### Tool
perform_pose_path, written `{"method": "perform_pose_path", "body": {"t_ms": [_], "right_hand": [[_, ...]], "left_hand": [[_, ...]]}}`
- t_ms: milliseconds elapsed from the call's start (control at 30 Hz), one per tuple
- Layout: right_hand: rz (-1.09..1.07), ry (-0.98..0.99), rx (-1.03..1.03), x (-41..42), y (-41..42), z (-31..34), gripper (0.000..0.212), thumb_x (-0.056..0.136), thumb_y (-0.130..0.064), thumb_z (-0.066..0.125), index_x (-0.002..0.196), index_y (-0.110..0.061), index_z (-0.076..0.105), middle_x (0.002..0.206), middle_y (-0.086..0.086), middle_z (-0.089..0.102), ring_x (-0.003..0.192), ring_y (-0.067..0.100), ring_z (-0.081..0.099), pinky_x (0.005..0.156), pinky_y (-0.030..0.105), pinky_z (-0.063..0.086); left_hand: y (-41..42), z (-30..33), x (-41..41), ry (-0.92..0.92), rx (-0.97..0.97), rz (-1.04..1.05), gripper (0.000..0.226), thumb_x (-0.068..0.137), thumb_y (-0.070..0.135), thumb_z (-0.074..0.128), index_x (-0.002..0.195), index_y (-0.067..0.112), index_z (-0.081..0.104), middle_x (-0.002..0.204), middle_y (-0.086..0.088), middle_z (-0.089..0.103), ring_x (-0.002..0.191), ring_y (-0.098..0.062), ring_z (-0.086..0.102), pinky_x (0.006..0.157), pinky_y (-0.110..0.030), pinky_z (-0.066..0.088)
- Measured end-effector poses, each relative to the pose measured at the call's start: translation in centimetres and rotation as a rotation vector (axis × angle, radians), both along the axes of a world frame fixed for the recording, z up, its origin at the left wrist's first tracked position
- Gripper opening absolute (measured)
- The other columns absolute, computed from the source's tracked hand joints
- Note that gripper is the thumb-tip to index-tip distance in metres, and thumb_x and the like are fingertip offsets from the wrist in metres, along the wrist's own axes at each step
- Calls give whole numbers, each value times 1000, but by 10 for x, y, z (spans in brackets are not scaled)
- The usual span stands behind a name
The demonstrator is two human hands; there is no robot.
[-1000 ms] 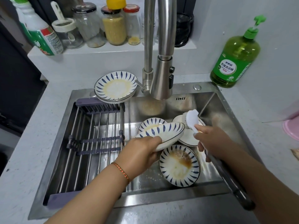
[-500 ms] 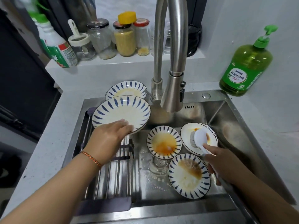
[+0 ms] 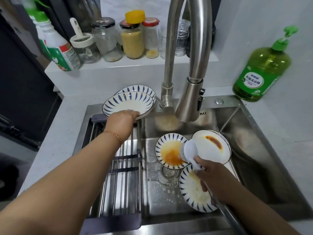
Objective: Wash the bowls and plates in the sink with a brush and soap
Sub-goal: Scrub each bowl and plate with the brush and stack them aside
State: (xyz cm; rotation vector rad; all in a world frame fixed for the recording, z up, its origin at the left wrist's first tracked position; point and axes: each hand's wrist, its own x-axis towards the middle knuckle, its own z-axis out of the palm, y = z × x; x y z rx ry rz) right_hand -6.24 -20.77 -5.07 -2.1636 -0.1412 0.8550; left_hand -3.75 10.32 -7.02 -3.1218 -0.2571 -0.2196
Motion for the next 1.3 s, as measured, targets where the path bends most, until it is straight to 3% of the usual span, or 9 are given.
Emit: {"method": "perform_pose_path", "body": {"t_ms": [133, 267, 500, 633, 733, 867, 1033, 1167, 1300], "right_hand": [[-35, 39, -10, 1, -2, -7, 49, 94, -20, 51, 141, -31, 43, 46, 0, 56, 34, 16, 47, 34, 23, 41], [-56, 50, -14, 3, -2, -11, 50, 93, -19, 52, 141, -30, 43, 43, -2, 54, 35, 16, 46, 34, 23, 41], [-54, 16, -29, 6, -4, -16, 48, 94, -19, 51, 140, -28, 45, 45, -2, 55, 34, 3, 47, 40, 21, 43], [-46, -17, -57, 7, -9, -17, 45, 94, -20, 52, 138, -26, 49, 42, -5, 55, 37, 0, 49, 41, 11, 36], [-86, -13, -52, 8, -19, -16, 44, 94, -15, 51, 137, -24, 50, 46, -7, 54, 36, 2, 49, 43, 15, 41], [-132, -7, -64, 11, -37, -18, 45, 93, -16, 53, 138, -24, 50, 42, -5, 55, 36, 2, 49, 42, 16, 43], [-187, 0, -77, 16, -54, -23, 47, 93, -19, 53, 138, -28, 48, 47, -3, 58, 34, 2, 47, 40, 16, 42], [-203, 8, -77, 16, -69, -24, 51, 92, -15, 52, 140, -27, 47, 42, -7, 55, 33, 0, 46, 39, 13, 39], [-237, 30, -61, 18, -84, -26, 50, 93, -13, 52, 140, -29, 45, 58, -9, 55, 32, 1, 47, 37, 15, 39]], "left_hand": [[3, -5, 15, 62, 16, 37, 40, 98, 13, 46, 137, 23, 52, 129, -3, 61, 115, -25, 57, 89, -31, 42], [7, -15, 28, 144, 18, 25, 44, 97, 10, 49, 140, 18, 44, 131, -8, 57, 122, -25, 52, 114, -36, 19], [4, -31, 35, 166, 73, 61, 67, 94, 7, 46, 152, 26, 18, 147, -7, 40, 145, -26, 23, 118, -53, 4], [-2, -31, 36, 187, -5, 143, 53, 102, 39, 24, 153, 27, 13, 156, -8, 27, 148, -27, 12, 116, -59, 1], [-22, -32, 30, -51, -76, 226, 59, 100, 42, 31, 149, 10, 26, 152, -21, 28, 143, -36, 18, 117, -53, 6], [-84, -57, 0, -460, -205, 106, 34, 84, 22, 48, 110, 1, 54, 106, -21, 55, 97, -35, 48, 89, -40, 33], [-162, -99, -24, 82, -786, 185, 14, 89, 9, 53, 102, 15, 55, 111, -7, 56, 97, -23, 55, 87, -33, 47], [-197, -126, -18, 325, -1007, 341, 7, 90, 12, 48, 87, 16, 53, 93, -7, 66, 86, -26, 60, 75, -28, 47], [-212, -172, 9, 444, -1236, 496, 26, 80, 25, 41, 87, 8, 60, 90, -20, 69, 88, -37, 68, 78, -51, 57]]}}
